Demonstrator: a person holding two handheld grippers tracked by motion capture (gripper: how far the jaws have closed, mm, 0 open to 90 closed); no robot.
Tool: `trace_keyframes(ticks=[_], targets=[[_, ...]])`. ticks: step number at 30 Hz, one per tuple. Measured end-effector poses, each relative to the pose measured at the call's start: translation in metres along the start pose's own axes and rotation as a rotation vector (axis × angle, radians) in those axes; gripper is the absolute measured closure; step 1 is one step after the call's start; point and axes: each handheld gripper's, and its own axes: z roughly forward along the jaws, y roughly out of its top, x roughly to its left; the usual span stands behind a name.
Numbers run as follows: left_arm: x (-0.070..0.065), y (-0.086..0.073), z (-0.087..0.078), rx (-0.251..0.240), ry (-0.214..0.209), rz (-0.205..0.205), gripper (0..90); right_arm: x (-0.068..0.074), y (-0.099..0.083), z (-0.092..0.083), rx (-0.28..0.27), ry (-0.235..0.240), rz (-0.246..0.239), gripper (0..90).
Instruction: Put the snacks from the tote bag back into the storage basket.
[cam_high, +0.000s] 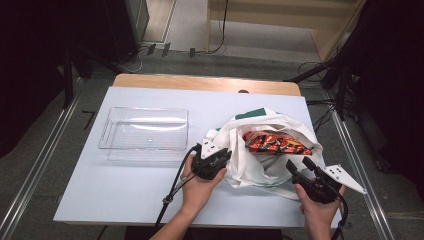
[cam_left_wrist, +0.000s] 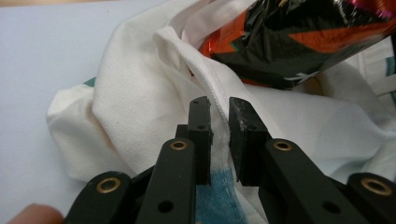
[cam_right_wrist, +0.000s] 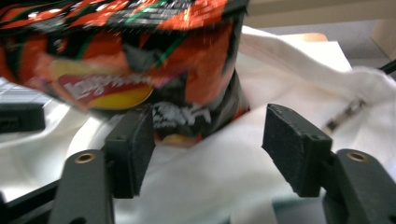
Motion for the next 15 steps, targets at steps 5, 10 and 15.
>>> trace_keyframes(ticks=[5,10,15], targets=[[0.001,-0.003,0.005,0.004,0.007,-0.01,80.1,0.0,0.013,0.021,0.015,0.042,-0.062,27.0],[0.001,-0.006,0.006,-0.013,0.001,-0.032,79.8,-0.003,0.023,0.044,0.04,0.085,-0.083,35.4],[0.001,-0.007,0.006,-0.021,0.001,-0.022,79.2,0.002,0.028,0.05,0.006,0.127,-0.11,81.8]])
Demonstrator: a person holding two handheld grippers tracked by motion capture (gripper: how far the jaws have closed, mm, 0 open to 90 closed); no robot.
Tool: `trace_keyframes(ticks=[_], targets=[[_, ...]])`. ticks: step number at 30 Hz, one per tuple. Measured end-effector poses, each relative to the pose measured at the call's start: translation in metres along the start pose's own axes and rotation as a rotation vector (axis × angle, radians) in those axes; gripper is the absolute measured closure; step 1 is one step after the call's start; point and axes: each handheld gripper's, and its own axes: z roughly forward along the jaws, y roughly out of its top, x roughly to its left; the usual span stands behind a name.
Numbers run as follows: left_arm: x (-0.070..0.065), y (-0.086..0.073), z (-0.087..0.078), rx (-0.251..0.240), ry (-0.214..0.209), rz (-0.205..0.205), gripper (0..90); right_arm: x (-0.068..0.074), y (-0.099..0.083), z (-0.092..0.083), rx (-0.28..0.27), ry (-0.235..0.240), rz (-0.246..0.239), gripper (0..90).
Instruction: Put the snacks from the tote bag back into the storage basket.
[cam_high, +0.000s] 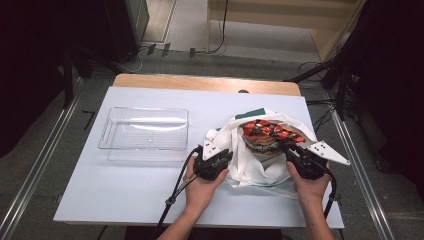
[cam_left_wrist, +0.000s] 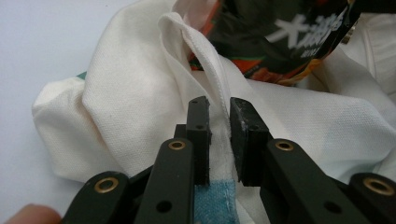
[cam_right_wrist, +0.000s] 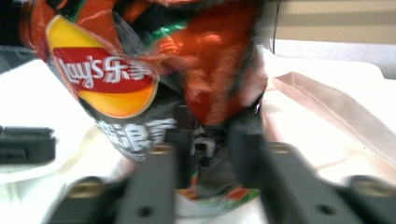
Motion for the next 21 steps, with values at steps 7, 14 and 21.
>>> trace_keyframes(ticks=[7,14,21], targets=[[0.001,-0.002,0.001,0.005,-0.007,0.005,76.8,0.007,0.018,-0.006,-0.024,-0.02,0.057,90.0],[0.005,-0.003,-0.001,0.019,-0.006,0.004,75.8,0.019,0.044,-0.025,-0.072,0.021,0.102,90.0],[0.007,-0.003,-0.004,0.004,-0.006,0.003,73.1,0.026,0.064,-0.047,-0.143,0.043,0.133,90.0]])
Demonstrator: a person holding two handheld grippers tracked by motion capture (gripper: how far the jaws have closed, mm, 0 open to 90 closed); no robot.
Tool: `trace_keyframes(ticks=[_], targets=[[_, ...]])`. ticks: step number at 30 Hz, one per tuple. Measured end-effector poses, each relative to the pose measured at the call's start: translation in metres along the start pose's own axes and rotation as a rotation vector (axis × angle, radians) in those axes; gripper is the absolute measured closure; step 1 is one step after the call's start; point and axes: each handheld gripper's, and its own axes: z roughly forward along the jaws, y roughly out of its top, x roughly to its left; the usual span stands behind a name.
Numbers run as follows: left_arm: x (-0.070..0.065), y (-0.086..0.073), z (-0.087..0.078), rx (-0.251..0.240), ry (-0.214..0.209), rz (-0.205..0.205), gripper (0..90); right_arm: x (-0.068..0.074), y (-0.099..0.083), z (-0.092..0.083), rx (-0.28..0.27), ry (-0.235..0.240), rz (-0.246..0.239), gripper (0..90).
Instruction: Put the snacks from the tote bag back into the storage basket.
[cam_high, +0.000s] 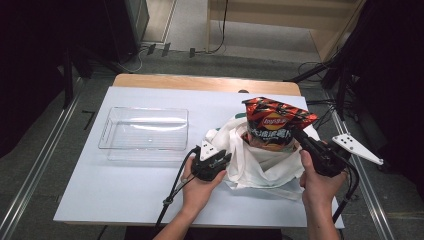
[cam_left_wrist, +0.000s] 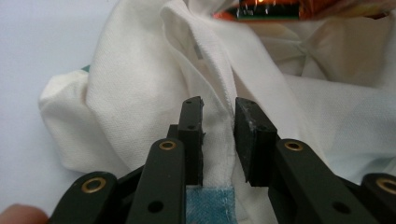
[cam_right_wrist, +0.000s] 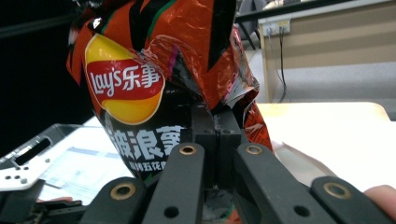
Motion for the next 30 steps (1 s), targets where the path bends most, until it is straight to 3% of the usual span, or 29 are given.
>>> trace_keyframes(ticks=[3,8,21,24,30], targets=[[0.002,0.003,-0.005,-0.009,0.007,-0.015,70.2,0.003,0.006,-0.005,-0.035,0.031,0.012,90.0],[0.003,0.011,-0.022,-0.051,-0.005,-0.015,66.7,0.011,0.015,-0.011,-0.064,0.043,0.003,90.0],[-0.002,0.054,-0.065,-0.232,-0.06,0.017,52.2,0.02,0.009,-0.01,-0.046,0.076,-0.002,90.0],[0.0,0.062,-0.071,-0.26,-0.094,0.0,49.2,0.023,0.007,-0.007,-0.038,0.086,-0.005,90.0],[-0.003,0.075,-0.079,-0.308,-0.13,0.027,42.9,0.028,0.003,-0.003,-0.03,0.102,-0.008,90.0]])
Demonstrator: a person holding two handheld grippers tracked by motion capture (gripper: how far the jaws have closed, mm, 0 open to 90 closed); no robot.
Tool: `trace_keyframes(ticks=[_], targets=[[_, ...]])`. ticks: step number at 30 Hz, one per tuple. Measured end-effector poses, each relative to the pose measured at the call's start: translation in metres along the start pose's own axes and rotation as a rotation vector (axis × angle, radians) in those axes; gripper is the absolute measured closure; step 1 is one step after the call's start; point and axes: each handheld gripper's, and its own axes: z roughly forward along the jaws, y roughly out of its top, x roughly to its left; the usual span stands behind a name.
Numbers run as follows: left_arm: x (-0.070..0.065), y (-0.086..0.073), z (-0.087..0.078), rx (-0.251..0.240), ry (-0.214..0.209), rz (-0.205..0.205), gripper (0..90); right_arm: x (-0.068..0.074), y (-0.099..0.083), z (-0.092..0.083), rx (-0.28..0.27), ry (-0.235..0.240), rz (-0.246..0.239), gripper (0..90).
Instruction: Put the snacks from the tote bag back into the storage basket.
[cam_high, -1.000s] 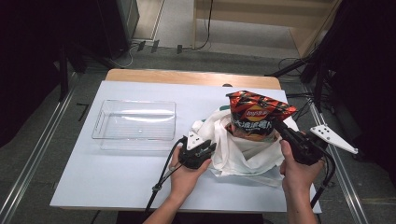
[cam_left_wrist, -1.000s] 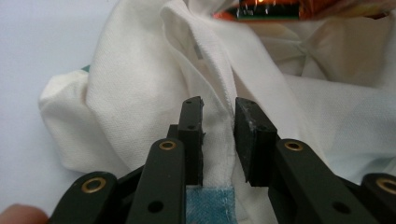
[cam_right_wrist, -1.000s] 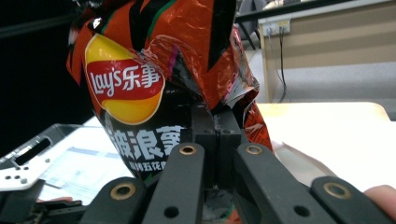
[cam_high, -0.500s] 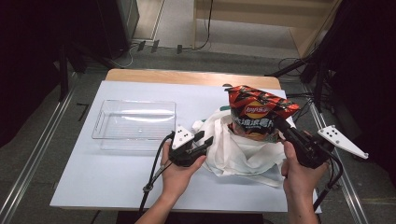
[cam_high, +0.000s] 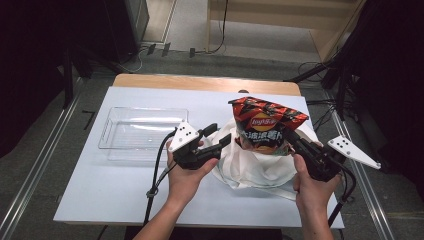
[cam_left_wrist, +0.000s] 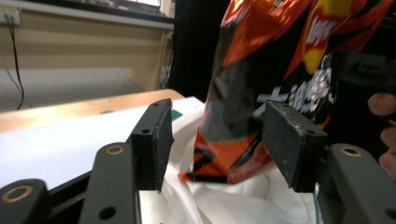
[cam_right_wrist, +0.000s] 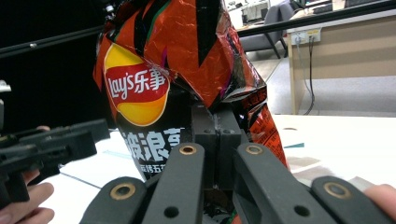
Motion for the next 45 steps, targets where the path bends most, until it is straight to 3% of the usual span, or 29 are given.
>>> trace_keyframes(ticks=[7,17,20,23,25,28,30,32,37,39,45], targets=[[-0.006,0.017,0.006,-0.017,-0.035,0.018,36.1,0.007,-0.003,0.005,0.009,0.026,-0.006,90.0],[-0.012,0.031,0.017,-0.027,-0.035,-0.025,37.7,0.012,-0.006,0.009,0.024,0.064,-0.021,90.0],[-0.014,0.032,0.018,-0.022,-0.032,-0.013,50.1,0.014,-0.007,0.009,0.029,0.068,-0.028,90.0],[-0.014,0.034,0.017,-0.027,-0.03,-0.012,76.1,0.012,-0.007,0.009,0.036,0.059,-0.033,90.0],[-0.016,0.036,0.017,-0.034,-0.037,-0.001,86.2,0.013,-0.007,0.009,0.044,0.064,-0.033,90.0],[-0.018,0.04,0.016,-0.031,-0.027,0.011,90.0,0.016,-0.009,0.012,0.052,0.062,-0.051,90.0],[-0.017,0.042,0.015,-0.036,-0.029,-0.002,90.0,0.017,-0.009,0.012,0.045,0.051,-0.055,89.6],[-0.016,0.044,0.012,-0.039,-0.027,-0.012,90.0,0.016,-0.009,0.012,0.033,0.048,-0.053,84.2],[-0.012,0.047,0.009,-0.046,-0.023,-0.025,90.0,0.017,-0.01,0.009,-0.002,-0.047,-0.1,54.5],[-0.011,0.049,0.007,-0.047,-0.015,-0.028,90.0,0.015,-0.01,0.009,0.005,-0.057,-0.103,45.0],[-0.004,0.057,0.0,-0.069,0.002,-0.037,90.0,0.009,-0.014,0.009,0.021,-0.028,-0.092,30.2]])
